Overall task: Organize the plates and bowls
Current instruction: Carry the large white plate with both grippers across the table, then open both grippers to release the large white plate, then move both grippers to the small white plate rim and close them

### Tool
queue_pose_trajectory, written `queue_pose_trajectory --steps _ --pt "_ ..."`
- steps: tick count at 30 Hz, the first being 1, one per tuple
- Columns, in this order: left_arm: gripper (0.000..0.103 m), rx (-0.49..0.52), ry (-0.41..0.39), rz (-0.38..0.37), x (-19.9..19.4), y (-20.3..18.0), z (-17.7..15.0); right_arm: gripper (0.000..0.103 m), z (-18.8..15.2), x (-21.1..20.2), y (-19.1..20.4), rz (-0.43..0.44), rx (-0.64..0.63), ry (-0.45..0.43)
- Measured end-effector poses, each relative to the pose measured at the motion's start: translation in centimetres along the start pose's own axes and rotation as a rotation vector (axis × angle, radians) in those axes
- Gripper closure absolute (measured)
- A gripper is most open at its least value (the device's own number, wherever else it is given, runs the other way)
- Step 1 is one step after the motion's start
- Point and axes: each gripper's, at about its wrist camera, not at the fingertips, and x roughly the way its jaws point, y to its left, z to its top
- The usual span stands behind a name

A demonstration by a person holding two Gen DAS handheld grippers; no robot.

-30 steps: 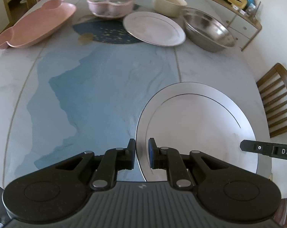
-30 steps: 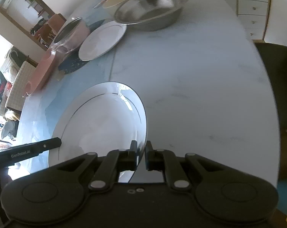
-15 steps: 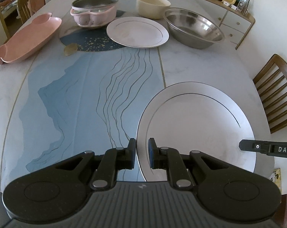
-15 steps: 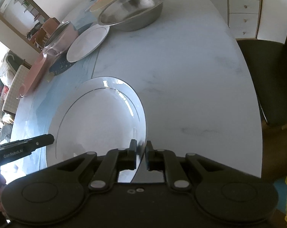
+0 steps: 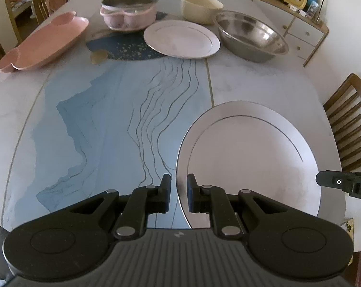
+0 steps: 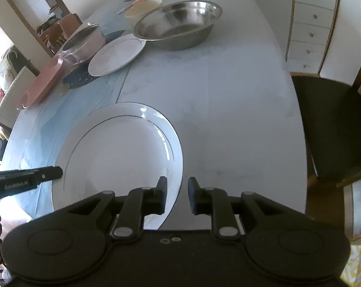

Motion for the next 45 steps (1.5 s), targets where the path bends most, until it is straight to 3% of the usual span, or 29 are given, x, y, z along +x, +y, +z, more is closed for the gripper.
queue_pose_trajectory --steps 17,23,27,31,35,38,45 --pt "0.089 -0.037 -0.107 0.022 -3.8 -1.1 0.0 0.064 0.9 -3.6 1.4 0.0 -0.118 -0.085" --pt "0.069 -0.043 -0.159 0.001 -5.2 -1.6 0.6 0.054 1.7 -4.6 2.1 0.011 -0.152 -0.116" --pt "0.045 -0.041 -0.189 0.002 -5.6 -1.5 1.5 0.049 2.6 -4.8 2.6 0.015 -0.169 -0.136" --pt "0.044 -0.004 -0.211 0.002 -5.5 -1.1 3.1 0.036 4.2 -4.5 3.3 0.007 -0.167 -0.165" --pt "0.029 0.015 -0.228 -0.008 -4.9 -0.1 5.2 0.022 6.2 -3.9 4.3 -0.011 -0.16 -0.194" --pt "0.027 0.026 -0.237 -0.012 -4.3 0.9 7.0 0.014 7.7 -3.0 5.2 -0.028 -0.155 -0.212" --pt "0.027 0.059 -0.219 -0.024 -1.4 3.5 11.7 0.009 11.1 0.1 7.0 -0.036 -0.096 -0.211"
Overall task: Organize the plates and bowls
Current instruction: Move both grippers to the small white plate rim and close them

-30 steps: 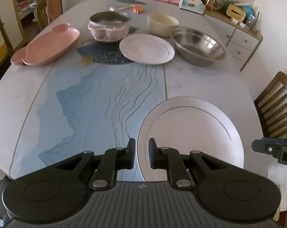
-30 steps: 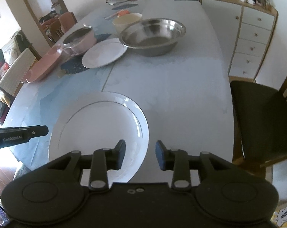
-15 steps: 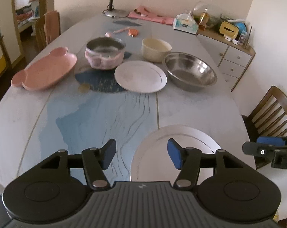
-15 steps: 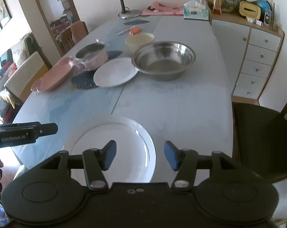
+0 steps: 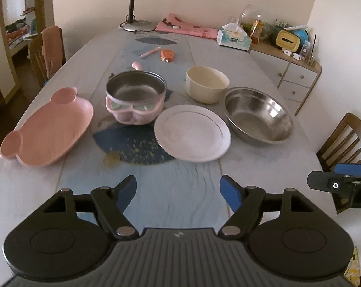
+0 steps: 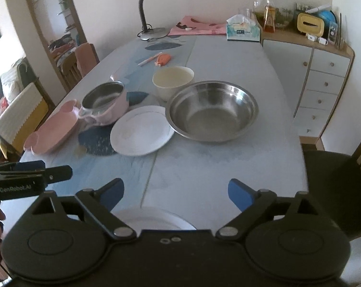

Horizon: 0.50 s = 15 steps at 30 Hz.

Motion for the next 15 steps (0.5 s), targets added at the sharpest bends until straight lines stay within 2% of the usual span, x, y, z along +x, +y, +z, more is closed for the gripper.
queue_pose_trajectory --steps 15 --pt "0.027 0.041 0.052 -0.066 8.8 3.8 5.6 0.012 3.9 8.9 2.6 -0.072 0.099 0.054"
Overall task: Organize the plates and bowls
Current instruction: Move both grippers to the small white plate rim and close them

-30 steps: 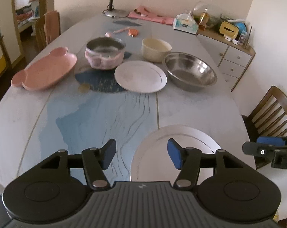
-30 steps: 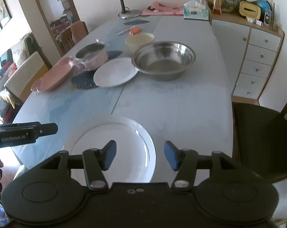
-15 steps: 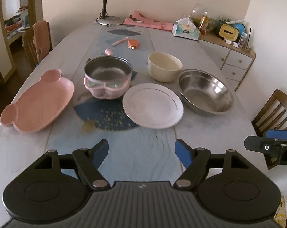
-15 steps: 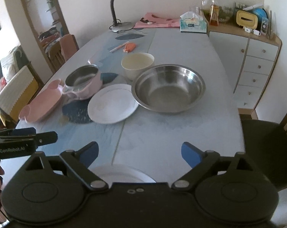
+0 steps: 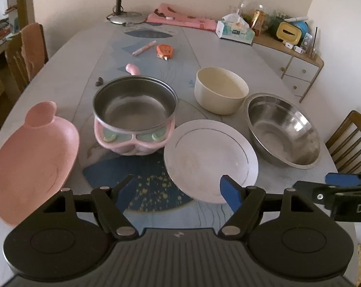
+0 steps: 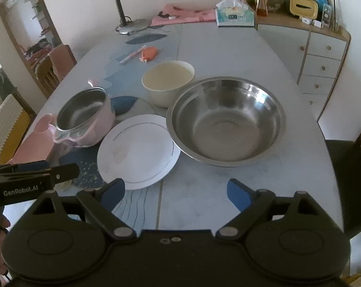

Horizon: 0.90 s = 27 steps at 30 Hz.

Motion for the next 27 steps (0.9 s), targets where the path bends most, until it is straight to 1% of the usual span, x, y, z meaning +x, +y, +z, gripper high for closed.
queue_pose_trajectory --steps 6,11,12,16,18,19,22,23,24,26,27 --pt "0.028 0.0 0.032 -0.016 3.1 1.0 1.2 0.019 0.8 3.0 0.6 -0.015 0.047 0.019" --pt "0.029 -0.006 0.06 -0.028 4.9 1.6 1.5 0.026 1.5 5.6 0.3 -0.028 0.099 0.048" --pt "0.033 -0.006 0.065 -0.032 5.3 1.7 1.6 0.027 1.5 6.0 0.3 -0.033 0.106 0.055" --pt "0.04 -0.024 0.085 -0.043 6.4 2.2 1.7 0.034 1.5 7.5 0.0 -0.029 0.148 0.08" --pt "0.046 -0.043 0.092 -0.049 6.7 2.6 1.8 0.037 1.5 7.9 -0.1 -0.015 0.191 0.08" --pt "0.048 -0.054 0.097 -0.051 6.9 2.7 1.8 0.042 1.4 8.0 -0.2 -0.009 0.207 0.08" --pt "0.056 -0.08 0.105 -0.057 7.4 3.2 1.9 0.048 1.1 8.5 -0.3 -0.013 0.251 0.08" --pt "0.06 -0.085 0.107 -0.058 7.5 3.3 1.9 0.053 1.0 8.6 -0.4 -0.012 0.269 0.078" --pt "0.061 -0.088 0.109 -0.057 7.6 3.4 1.9 0.054 0.9 8.7 -0.6 -0.008 0.289 0.078" --pt "0.062 -0.09 0.109 -0.053 7.8 3.5 1.9 0.062 0.7 9.0 -0.9 -0.005 0.322 0.084" --pt "0.064 -0.091 0.109 -0.053 7.9 3.5 2.0 0.063 0.7 9.0 -0.9 0.002 0.33 0.079"
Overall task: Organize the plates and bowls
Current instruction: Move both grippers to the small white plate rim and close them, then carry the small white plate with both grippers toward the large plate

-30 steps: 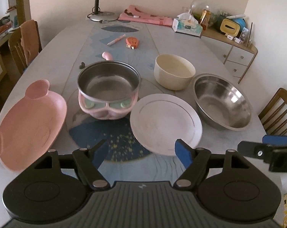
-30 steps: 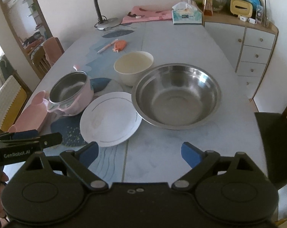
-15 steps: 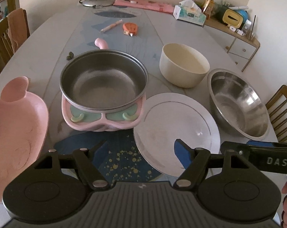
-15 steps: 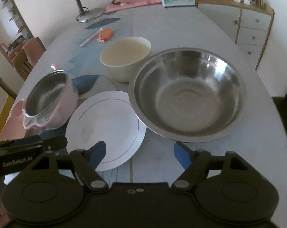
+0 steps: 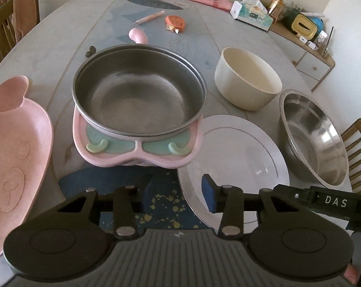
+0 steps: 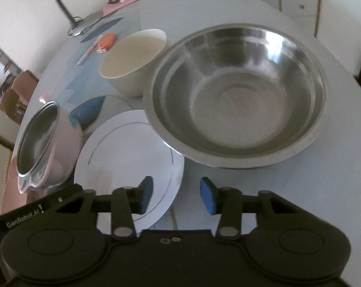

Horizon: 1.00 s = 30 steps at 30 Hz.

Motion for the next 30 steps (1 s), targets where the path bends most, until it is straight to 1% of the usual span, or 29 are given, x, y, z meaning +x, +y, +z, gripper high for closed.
queue_pose_trajectory --steps 3,5,7,10,11,13,15,22,30 --pt "0.068 -0.006 0.003 -0.013 0.2 0.1 0.1 0.068 0.1 0.2 0.0 -0.001 0.002 -0.006" --pt "0.07 -0.009 0.001 -0.012 0.3 0.0 0.2 0.073 0.1 0.3 0.1 0.003 0.012 -0.008" --pt "0.071 -0.013 0.005 -0.016 0.5 0.1 0.2 0.075 0.2 0.5 0.0 0.009 0.029 -0.012" --pt "0.08 -0.019 0.008 -0.018 0.8 -0.1 0.3 0.085 0.4 0.8 -0.2 0.019 0.046 -0.008" --pt "0.085 -0.021 0.009 -0.018 0.9 -0.1 0.3 0.086 0.4 0.8 -0.2 0.019 0.05 -0.011" --pt "0.087 -0.022 0.01 -0.015 1.0 -0.1 0.3 0.088 0.4 0.8 -0.2 0.016 0.05 -0.014" --pt "0.092 -0.025 0.01 -0.024 1.0 -0.2 0.2 0.089 0.4 0.8 -0.2 0.018 0.05 -0.015" --pt "0.094 -0.017 0.004 -0.012 0.8 -0.3 -0.1 0.092 0.3 0.6 -0.6 0.037 0.044 -0.003" --pt "0.095 -0.036 0.011 -0.013 -0.2 0.0 -1.3 0.093 -1.3 -0.8 -1.0 0.073 0.015 0.021"
